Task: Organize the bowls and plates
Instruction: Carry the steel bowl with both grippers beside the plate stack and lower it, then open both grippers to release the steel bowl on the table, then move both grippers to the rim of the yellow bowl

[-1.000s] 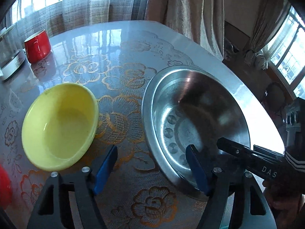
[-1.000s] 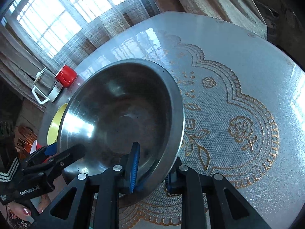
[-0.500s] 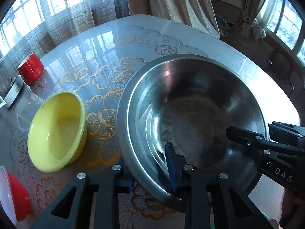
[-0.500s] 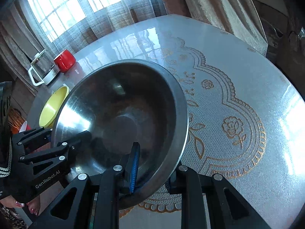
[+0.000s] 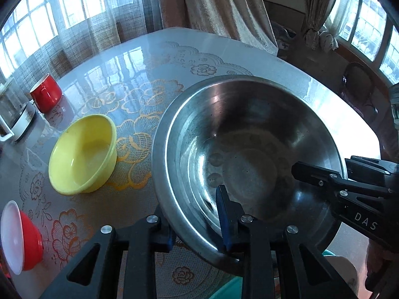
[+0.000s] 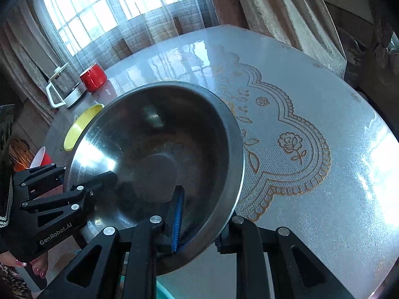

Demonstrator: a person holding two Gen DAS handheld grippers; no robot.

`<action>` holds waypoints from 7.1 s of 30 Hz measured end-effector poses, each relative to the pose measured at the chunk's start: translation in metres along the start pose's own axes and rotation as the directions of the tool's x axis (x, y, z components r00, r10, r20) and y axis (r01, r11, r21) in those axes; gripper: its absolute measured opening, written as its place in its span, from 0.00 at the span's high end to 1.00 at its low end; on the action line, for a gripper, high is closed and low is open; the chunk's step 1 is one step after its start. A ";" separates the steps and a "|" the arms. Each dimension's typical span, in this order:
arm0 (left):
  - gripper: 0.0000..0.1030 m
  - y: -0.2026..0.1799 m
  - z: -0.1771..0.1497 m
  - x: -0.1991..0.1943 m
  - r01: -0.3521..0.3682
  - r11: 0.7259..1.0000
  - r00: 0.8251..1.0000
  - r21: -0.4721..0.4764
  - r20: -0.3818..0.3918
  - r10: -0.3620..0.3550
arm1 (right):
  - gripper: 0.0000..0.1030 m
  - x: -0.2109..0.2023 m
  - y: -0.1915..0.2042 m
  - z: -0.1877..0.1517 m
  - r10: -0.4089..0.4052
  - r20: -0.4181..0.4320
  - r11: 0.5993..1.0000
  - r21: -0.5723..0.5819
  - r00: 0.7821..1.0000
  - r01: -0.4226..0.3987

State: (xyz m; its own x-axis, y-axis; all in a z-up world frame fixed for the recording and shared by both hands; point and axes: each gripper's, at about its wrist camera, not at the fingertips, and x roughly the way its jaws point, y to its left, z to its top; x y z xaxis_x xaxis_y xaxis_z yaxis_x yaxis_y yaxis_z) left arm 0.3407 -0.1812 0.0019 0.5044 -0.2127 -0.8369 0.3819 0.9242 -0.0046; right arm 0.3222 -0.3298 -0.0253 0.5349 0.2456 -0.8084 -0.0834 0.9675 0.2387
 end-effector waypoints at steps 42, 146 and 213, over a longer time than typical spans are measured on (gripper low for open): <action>0.77 0.052 -0.138 -0.121 0.048 0.972 0.982 -0.231 0.186 -0.005 | 0.80 -0.094 0.096 -0.082 0.141 0.117 0.990 -0.017 0.983 -0.140; 0.10 0.134 -0.180 -0.147 -0.197 0.856 0.962 -0.479 0.076 0.264 | 0.62 -0.019 0.123 -0.041 0.175 -0.038 0.981 0.091 0.984 -0.171; 0.40 0.148 0.001 0.018 -0.174 0.917 0.984 -0.360 -0.094 0.150 | 0.81 0.092 0.111 0.046 0.137 -0.161 0.986 0.116 0.977 -0.119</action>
State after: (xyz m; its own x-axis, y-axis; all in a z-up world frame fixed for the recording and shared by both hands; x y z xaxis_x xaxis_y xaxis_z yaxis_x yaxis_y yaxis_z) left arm 0.4068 -0.0486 -0.0130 0.4808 -0.0405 -0.8759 -0.0166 0.9983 -0.0553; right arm 0.4011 -0.2025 -0.0486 0.3758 0.3826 -0.8441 -0.0486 0.9177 0.3943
